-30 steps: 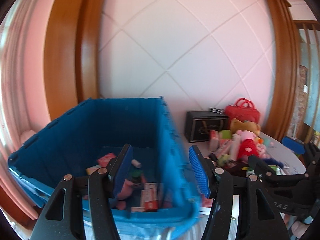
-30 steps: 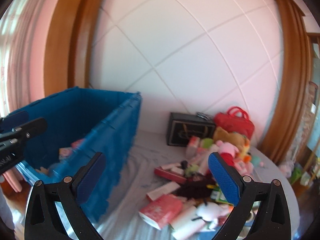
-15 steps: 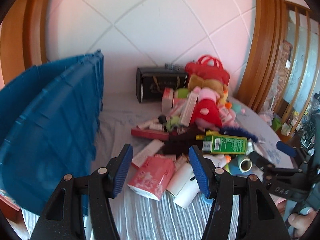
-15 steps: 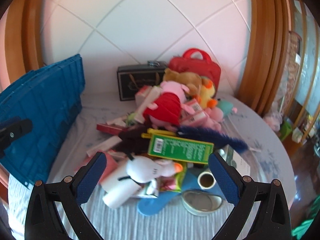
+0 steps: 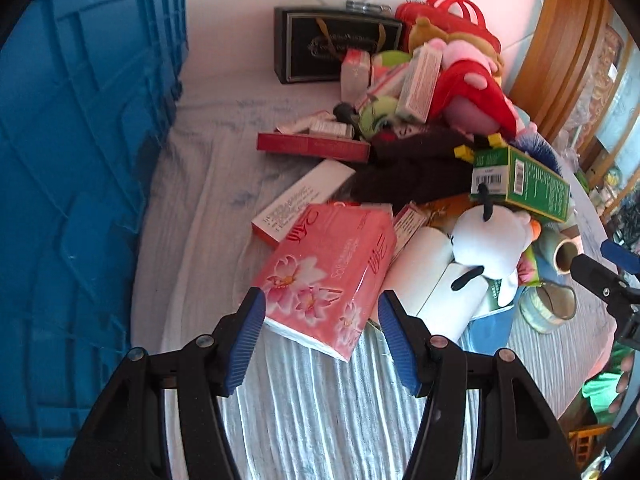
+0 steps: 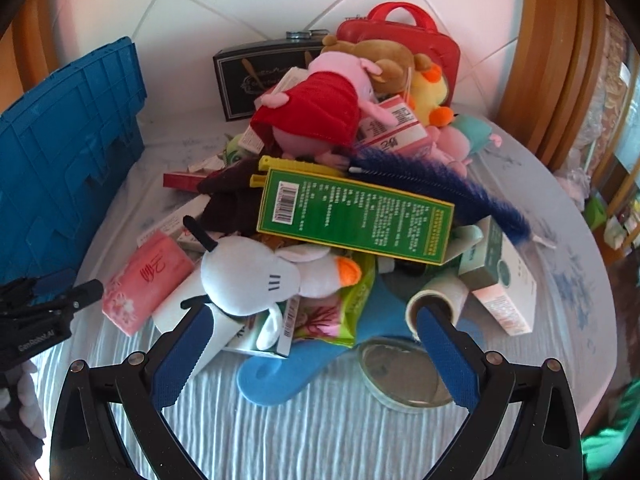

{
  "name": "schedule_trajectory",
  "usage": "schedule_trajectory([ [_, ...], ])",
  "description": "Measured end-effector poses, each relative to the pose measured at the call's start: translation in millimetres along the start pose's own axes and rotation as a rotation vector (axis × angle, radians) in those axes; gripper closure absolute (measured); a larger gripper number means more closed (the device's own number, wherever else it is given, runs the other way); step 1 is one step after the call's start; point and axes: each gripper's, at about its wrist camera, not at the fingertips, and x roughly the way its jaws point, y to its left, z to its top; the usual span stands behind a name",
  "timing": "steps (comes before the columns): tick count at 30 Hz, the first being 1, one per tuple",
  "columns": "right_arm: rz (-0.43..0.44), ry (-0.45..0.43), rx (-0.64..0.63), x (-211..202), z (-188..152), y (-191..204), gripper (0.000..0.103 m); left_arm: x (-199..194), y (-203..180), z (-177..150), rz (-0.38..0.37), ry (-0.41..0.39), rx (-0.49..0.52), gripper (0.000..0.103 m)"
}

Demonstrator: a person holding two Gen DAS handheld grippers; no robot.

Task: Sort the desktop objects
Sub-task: 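Grasp the pink flower tissue pack with the left tool while the right tool grasps the white plush toy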

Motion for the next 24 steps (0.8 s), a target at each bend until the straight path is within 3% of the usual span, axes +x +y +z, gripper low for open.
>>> schedule_trajectory([
  [8, -0.013, 0.054, 0.027, 25, 6, 18, 0.000, 56, 17, 13, -0.076, 0.127, 0.043, 0.044],
  [10, -0.021, 0.068, 0.038, 32, 8, 22, 0.000, 66, 17, 16, -0.061, 0.121, 0.072, 0.028],
  [13, -0.026, 0.099, 0.060, 47, 10, 28, 0.000, 79, 15, 21, -0.052, 0.125, 0.115, 0.016],
  [15, -0.028, 0.112, 0.069, 55, 12, 33, 0.000, 86, 17, 25, -0.058, 0.133, 0.122, 0.013],
  [24, -0.052, 0.165, 0.103, 92, 22, 43, 0.000, 110, 31, 30, -0.047, 0.189, 0.081, 0.011],
])
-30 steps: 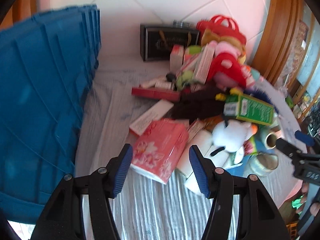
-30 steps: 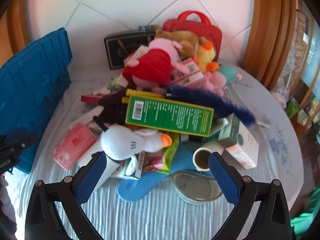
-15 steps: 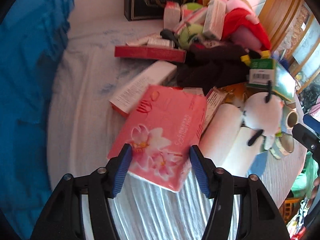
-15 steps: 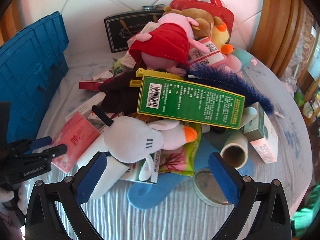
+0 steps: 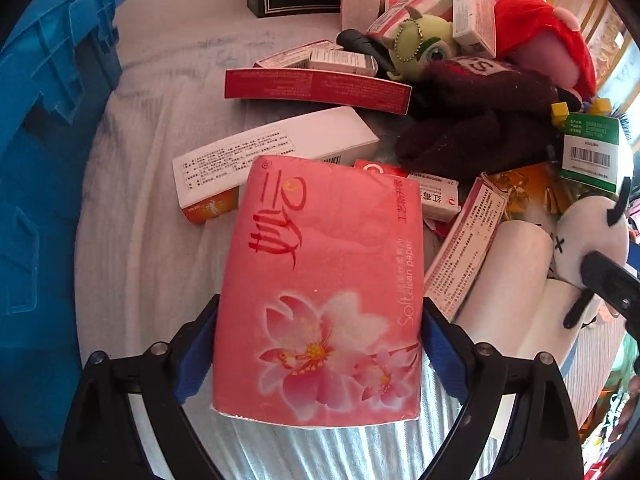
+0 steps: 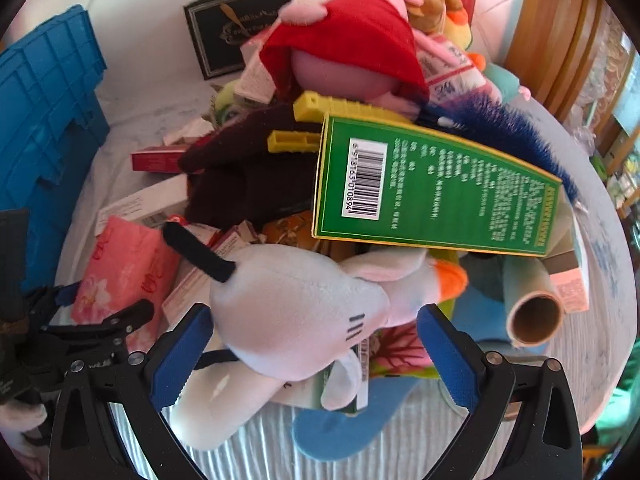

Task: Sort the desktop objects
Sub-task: 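Grasp the pink flower tissue pack with the left tool while the right tool grasps the white plush toy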

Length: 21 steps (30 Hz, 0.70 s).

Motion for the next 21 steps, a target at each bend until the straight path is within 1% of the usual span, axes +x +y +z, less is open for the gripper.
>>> schedule_trajectory([
  [2, -0.002, 0.005, 0.004, 5, 1, 0, 0.000, -1, -1, -2, 0.006, 0.000, 0.002, 0.012],
  [6, -0.005, 0.000, -0.003, 7, 4, 1, 0.000, -5, 0, -5, 0.006, -0.012, 0.000, 0.018],
  [8, -0.012, -0.009, -0.015, 7, 4, 2, 0.004, -10, 1, -6, 0.006, -0.021, -0.008, 0.020],
  [9, -0.018, -0.016, -0.026, 7, 4, 4, 0.009, -14, 0, -7, 0.010, -0.028, -0.005, 0.020],
  [10, -0.016, -0.024, -0.035, 5, 4, 5, 0.017, -20, -2, -9, 0.016, -0.040, 0.003, 0.020],
  [11, -0.005, -0.033, -0.040, 3, 3, 6, 0.023, -23, -3, -9, 0.020, -0.051, 0.009, 0.020],
  [12, 0.012, -0.042, -0.047, 0, 3, 8, 0.036, -31, -6, -10, 0.023, -0.068, 0.017, 0.020],
  [15, 0.023, -0.055, -0.070, -6, 2, 13, 0.038, -50, -14, -13, 0.033, -0.121, 0.041, 0.020],
  [18, 0.071, -0.069, -0.055, -13, -1, 6, 0.039, -68, -19, -12, 0.047, -0.169, 0.046, 0.020],
  [21, 0.115, -0.103, -0.052, -27, -2, 2, 0.041, -84, -19, -11, 0.068, -0.213, 0.033, 0.020],
])
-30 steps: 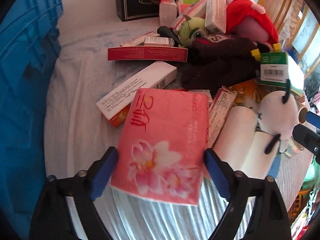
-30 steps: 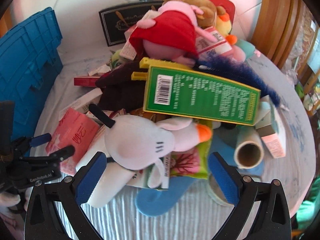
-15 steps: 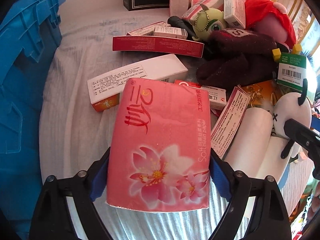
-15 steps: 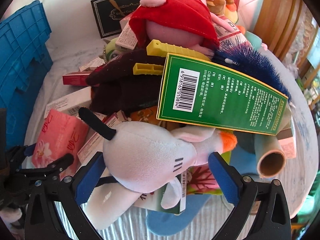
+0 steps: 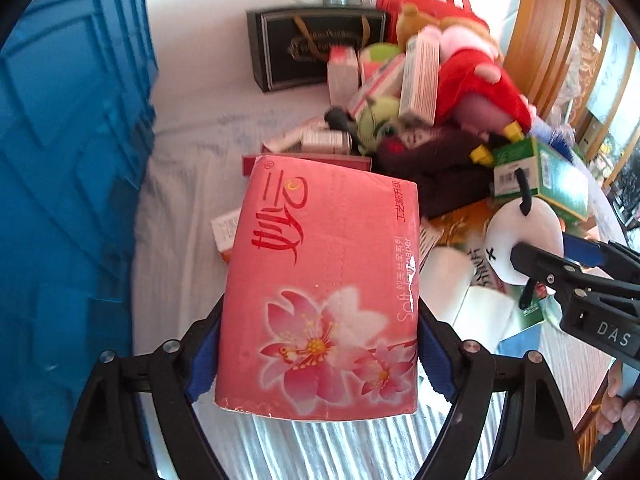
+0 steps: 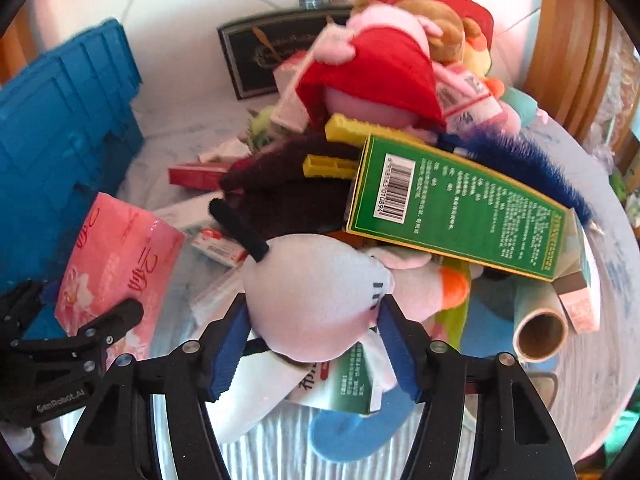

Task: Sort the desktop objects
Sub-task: 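Carry the tissue pack and white plush toy into the crate and release both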

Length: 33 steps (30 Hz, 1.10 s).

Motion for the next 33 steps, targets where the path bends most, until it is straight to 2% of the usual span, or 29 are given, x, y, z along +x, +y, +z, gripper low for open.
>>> schedule_trajectory([
  [10, 0.100, -0.158, -0.083, -63, 5, 9, 0.042, -55, -9, -1, 0.055, -0.128, -0.032, 0.020],
  [24, 0.129, -0.400, -0.246, -150, 30, 28, 0.042, -153, -27, 14, 0.147, -0.369, -0.070, 0.020],
  [29, 0.155, -0.492, -0.294, -187, 50, 41, 0.042, -195, -18, 24, 0.199, -0.454, -0.096, 0.020],
  [33, 0.183, -0.550, -0.344, -212, 65, 67, 0.042, -230, 3, 28, 0.246, -0.522, -0.128, 0.020],
])
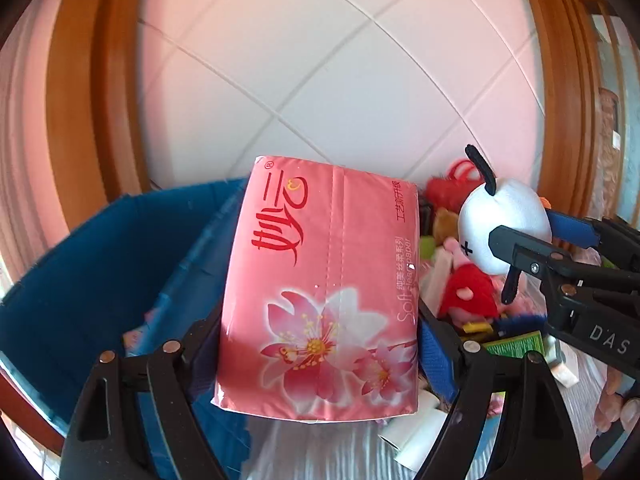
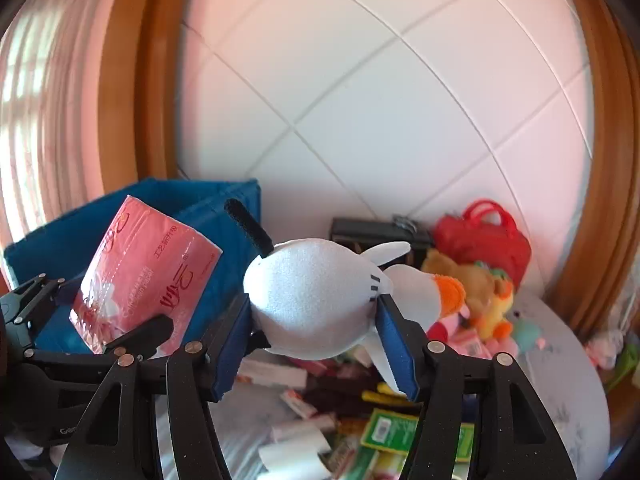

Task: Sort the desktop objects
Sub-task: 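Carry the tissue pack and white plush toy into the crate and release both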

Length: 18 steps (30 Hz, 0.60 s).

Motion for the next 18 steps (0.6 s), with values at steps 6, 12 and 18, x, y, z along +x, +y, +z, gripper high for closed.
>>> schedule_trajectory([
  [6, 0.093, -0.081, -0.066, -3, 46, 58, 0.042, -27, 65, 21, 0.119, -0.074, -0.049, 0.020],
  [12, 0.224, -0.088, -0.137, 18, 76, 148, 0.041, -34, 154, 21, 0.243, -0.059, -0.101, 0.020],
  [18, 0.299, -0.039, -0.190, 56, 87, 243, 0.041, -19, 239, 5, 0.317, 0.033, -0.151, 0.020],
])
